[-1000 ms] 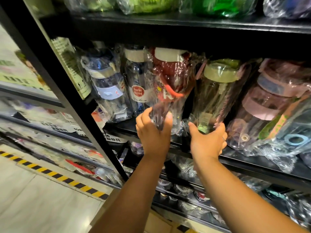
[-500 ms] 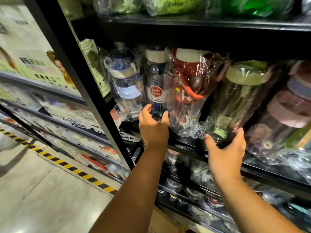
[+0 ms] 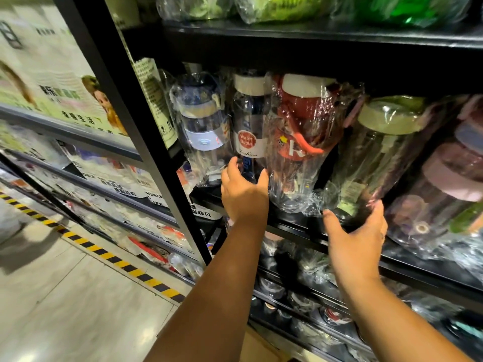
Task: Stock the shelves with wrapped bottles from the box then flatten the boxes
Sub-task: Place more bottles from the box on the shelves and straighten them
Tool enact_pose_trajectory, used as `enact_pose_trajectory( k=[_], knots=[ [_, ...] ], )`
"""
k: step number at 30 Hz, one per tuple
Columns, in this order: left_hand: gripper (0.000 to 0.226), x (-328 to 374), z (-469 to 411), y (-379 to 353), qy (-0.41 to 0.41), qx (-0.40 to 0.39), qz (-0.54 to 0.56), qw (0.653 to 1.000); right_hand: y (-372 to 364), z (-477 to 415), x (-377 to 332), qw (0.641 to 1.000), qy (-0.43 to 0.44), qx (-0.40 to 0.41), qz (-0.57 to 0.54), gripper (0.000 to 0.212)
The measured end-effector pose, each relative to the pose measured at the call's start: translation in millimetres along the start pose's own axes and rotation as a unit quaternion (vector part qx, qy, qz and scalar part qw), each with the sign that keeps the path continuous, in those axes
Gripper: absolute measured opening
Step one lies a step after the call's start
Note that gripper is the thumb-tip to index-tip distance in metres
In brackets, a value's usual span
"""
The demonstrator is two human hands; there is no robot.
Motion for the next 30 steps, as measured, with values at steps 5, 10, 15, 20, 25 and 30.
enact_pose_trajectory(
  k=[5,10,15,20,25,30],
  knots=[
    [0.078,1.6,-3.4,-2.4,0.006,-0.015,-0.052,0.999,-0.6,-0.2,2.9,1.000,-0.001,0.000,0.000,0.085],
    [0.084,3.9,-6.3,-5.2,0.023,-0.039,-0.104,0.994,-1.4,-0.7,3.5,1.000,0.000,0.000,0.002,0.081],
    [0.084,4.8,-6.8,-7.2,0.032,-0.048,-0.138,0.989,-1.3,-0.9,4.9,1.000,0.000,0.002,0.001,0.079],
    [0.083,6.7,-7.1,-9.2,0.037,-0.053,-0.162,0.985,-1.3,0.1,5.6,1.000,0.001,0.002,0.000,0.079],
    [0.079,6.5,-7.7,-10.5,0.038,-0.047,-0.173,0.983,-0.5,0.1,5.7,1.000,-0.001,-0.001,-0.002,0.080],
    [0.081,6.1,-8.2,-10.0,0.043,-0.040,-0.164,0.985,-1.0,0.3,4.3,1.000,-0.002,-0.003,-0.006,0.079]
  ],
)
Point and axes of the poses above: each hand's wrist, its own z-axis away from the middle knuckle, its own y-axis out of the back of the hand, x = y × z, the point moved 7 cm from there along -z, towards the middle knuckle, and after that the axes turned 2 degrees about y, right-handed, at the moved point
